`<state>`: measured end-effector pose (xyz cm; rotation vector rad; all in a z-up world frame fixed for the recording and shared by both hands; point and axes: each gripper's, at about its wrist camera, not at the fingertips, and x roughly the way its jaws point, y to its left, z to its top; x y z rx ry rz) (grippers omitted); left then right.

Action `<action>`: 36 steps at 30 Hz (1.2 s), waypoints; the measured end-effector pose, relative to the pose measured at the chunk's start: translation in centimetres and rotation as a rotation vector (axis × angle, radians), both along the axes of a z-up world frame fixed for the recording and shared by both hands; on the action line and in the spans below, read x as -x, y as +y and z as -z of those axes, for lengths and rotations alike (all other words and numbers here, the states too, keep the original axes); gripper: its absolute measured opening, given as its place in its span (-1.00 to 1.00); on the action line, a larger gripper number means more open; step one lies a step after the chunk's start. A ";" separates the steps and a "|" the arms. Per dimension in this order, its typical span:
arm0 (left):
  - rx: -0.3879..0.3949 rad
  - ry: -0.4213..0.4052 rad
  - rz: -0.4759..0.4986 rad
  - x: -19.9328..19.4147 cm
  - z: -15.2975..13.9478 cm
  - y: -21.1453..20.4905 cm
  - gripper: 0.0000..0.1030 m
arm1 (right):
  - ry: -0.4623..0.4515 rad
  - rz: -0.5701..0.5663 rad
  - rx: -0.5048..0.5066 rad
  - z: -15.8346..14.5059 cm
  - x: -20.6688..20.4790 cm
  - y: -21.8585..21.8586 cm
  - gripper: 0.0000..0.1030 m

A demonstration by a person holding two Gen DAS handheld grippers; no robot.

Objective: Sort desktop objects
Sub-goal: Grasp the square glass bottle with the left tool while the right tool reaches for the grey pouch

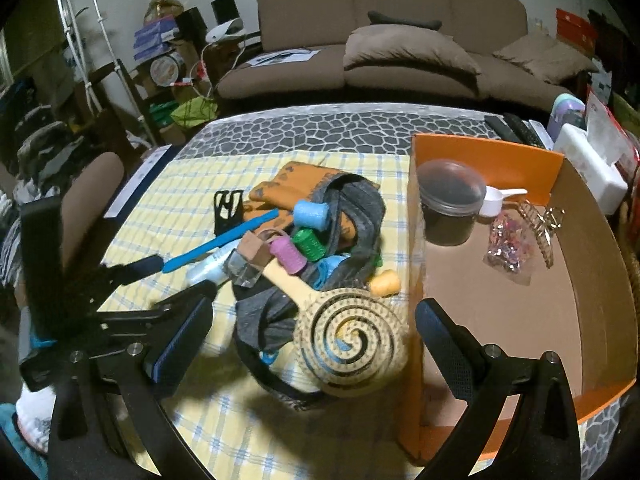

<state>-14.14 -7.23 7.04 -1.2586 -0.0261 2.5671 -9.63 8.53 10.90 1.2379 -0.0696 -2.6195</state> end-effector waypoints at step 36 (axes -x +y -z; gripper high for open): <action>-0.284 0.102 0.032 -1.0 -6.9 -3.7 -0.53 | 0.012 0.004 0.184 -0.6 0.5 1.8 0.98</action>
